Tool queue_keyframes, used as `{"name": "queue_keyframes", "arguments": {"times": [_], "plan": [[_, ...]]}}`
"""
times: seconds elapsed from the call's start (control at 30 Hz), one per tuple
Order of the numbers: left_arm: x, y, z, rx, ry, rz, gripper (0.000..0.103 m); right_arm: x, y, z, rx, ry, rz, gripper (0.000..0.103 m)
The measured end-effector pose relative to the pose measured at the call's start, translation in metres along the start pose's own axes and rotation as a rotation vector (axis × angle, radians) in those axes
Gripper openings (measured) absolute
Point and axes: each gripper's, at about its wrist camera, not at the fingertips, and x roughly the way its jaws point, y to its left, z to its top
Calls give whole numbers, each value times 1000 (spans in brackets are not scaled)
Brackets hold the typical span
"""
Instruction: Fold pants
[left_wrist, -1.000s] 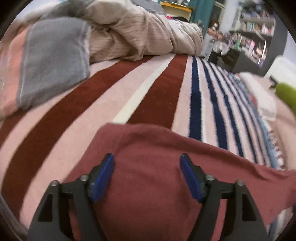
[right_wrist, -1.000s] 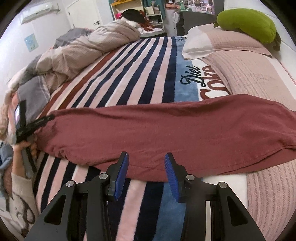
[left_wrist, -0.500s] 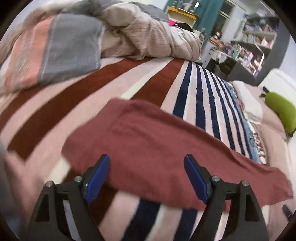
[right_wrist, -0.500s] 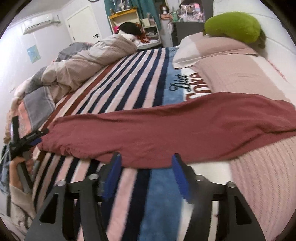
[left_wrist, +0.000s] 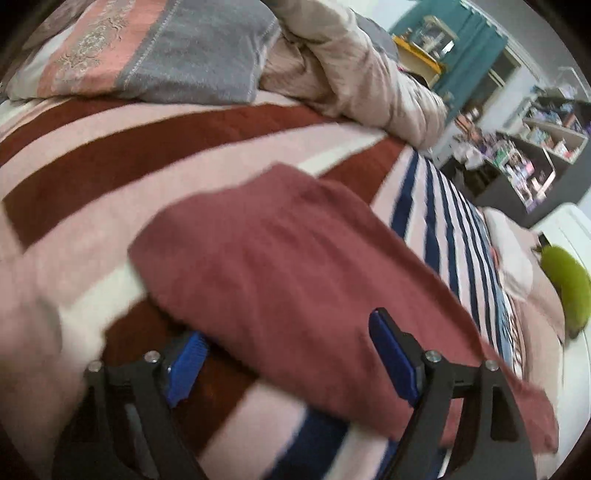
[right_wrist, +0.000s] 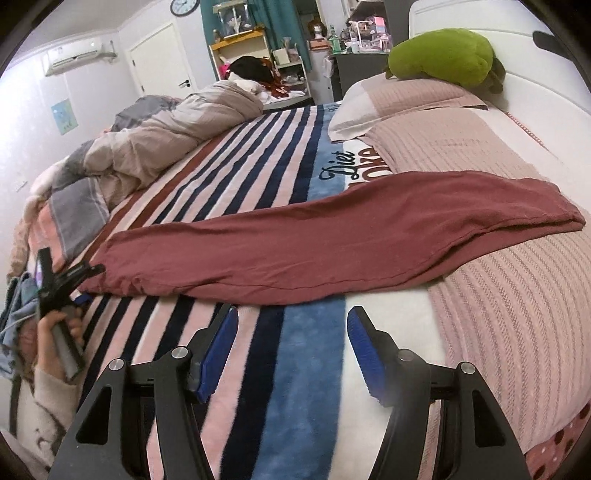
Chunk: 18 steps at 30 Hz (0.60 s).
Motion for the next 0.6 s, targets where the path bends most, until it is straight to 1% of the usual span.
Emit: {"name": "queue_keyframes", "arguments": {"times": [0.03,0.07,0.1,0.13,0.17,0.2,0.27,0.33,0.37,0.5,0.6], "plan": [[4,0,5,-3,-11,17,65,-2,3,-1,-5,-4,-3,57],[7,0,9,2,-22,36,56,-4,5,-1,-10,-6,-4,57],[7,3,13,5,-37,49,35,-5,7,-1,-13,-7,-7,57],[9,5,17,2,-47,53,24,-8,9,-2,-13,-8,-10,57],[10,8,20,-3,-49,35,20,-9,11,-2,-13,-9,-12,57],[8,9,21,-3,-58,10,14,-11,12,-3,-13,-9,-13,57],[-2,6,23,10,-92,-25,9,-18,14,-5,-11,-14,-22,57],[-16,5,28,7,-119,-71,8,-25,16,-7,-11,-18,-27,57],[-27,5,33,7,-144,-87,8,-31,17,-9,-13,-22,-32,57],[-60,0,49,40,-212,-109,7,-47,20,-14,-20,-28,-53,57],[-82,1,64,60,-260,-105,7,-56,22,-17,-9,-31,-49,57]]}}
